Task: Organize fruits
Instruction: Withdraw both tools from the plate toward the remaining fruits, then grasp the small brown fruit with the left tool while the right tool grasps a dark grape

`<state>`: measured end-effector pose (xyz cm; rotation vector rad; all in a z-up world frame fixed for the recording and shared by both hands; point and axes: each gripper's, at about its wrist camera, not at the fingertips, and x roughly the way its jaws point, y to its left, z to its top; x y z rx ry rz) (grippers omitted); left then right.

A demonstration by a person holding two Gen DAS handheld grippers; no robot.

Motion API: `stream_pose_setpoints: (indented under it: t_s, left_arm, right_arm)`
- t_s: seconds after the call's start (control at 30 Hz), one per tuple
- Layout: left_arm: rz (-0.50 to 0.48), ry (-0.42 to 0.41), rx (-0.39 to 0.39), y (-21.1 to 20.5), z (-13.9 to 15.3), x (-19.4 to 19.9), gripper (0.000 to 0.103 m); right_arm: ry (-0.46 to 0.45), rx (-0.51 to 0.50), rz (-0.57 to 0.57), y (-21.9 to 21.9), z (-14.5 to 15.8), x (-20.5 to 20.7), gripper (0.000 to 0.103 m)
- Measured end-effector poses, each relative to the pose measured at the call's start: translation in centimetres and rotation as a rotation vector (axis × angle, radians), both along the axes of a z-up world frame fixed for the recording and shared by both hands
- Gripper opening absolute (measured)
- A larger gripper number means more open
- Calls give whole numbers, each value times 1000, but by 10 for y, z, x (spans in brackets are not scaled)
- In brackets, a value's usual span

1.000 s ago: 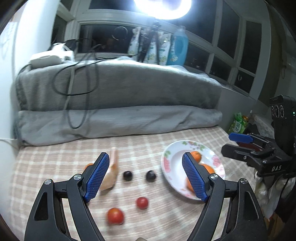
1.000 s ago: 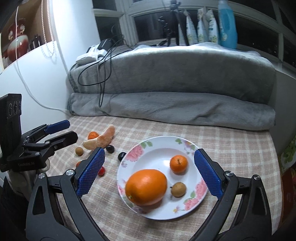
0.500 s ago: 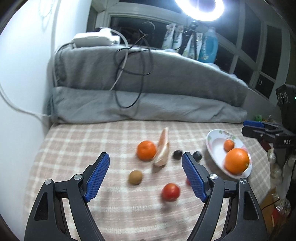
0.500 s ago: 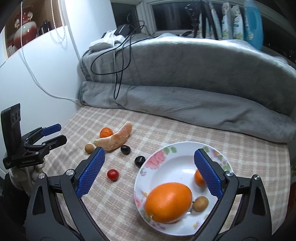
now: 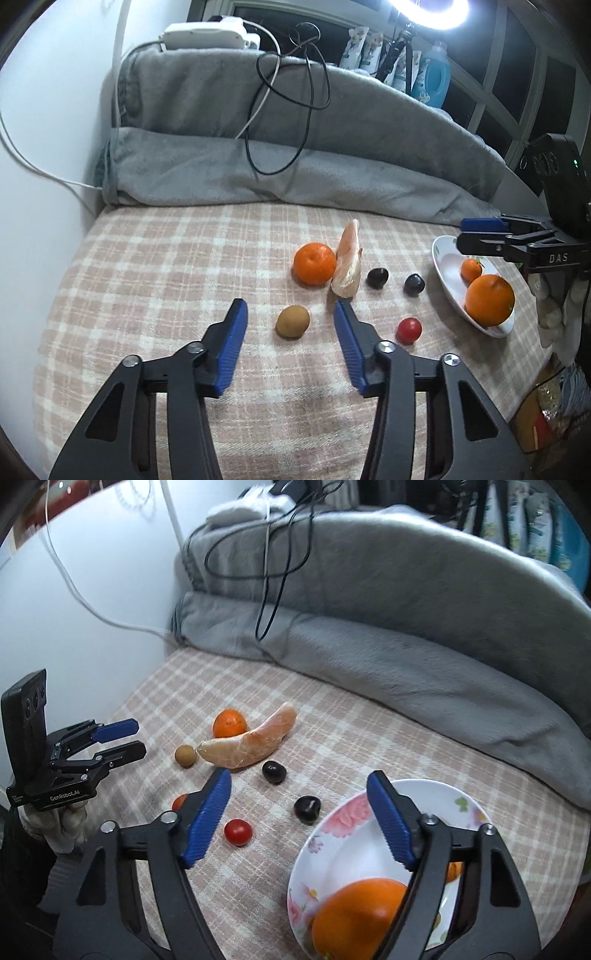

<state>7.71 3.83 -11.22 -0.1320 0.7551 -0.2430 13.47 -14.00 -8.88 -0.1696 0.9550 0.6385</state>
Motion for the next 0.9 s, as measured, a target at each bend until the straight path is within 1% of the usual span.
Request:
stream_pose_setpoints:
  t_s: [0.03, 0.1, 0.13, 0.17, 0.33, 0.37, 0.43, 0.57, 0.7, 0.8, 0.9]
  left_arm:
    - [-4, 5, -2, 0, -2, 1, 43]
    - [-9, 12, -3, -1, -7, 2, 43]
    - [-14, 17, -4, -2, -9, 3, 42]
    - [-17, 21, -4, -2, -11, 3, 40]
    - [-28, 43, -6, -3, -20, 8, 40]
    - [-29, 46, -6, -3, -21, 9, 40]
    - [-33, 55, -8, -2, -24, 10, 38]
    - [-43, 64, -8, -4, -28, 13, 37]
    - [-50, 74, -8, -5, -33, 18, 37]
    - [-53, 81, -6, -7, -36, 20, 37]
    - [-55, 87, -3, -8, -38, 22, 36]
  right_arm:
    - [11, -14, 12, 4, -4, 2, 77]
    - [34, -43, 32, 13, -11, 6, 71]
    - [47, -56, 43, 17, -15, 7, 66]
    - [53, -65, 49, 19, -18, 7, 65]
    - [75, -118, 91, 37, -32, 11, 64]
    - [82, -128, 102, 41, -36, 12, 62]
    - [92, -148, 118, 47, -40, 14, 55]
    - [105, -185, 139, 58, -49, 18, 54]
    - [125, -205, 152, 66, -53, 22, 51]
    - [138, -219, 155, 71, -56, 25, 51]
    - [156, -235, 161, 77, -60, 28, 45]
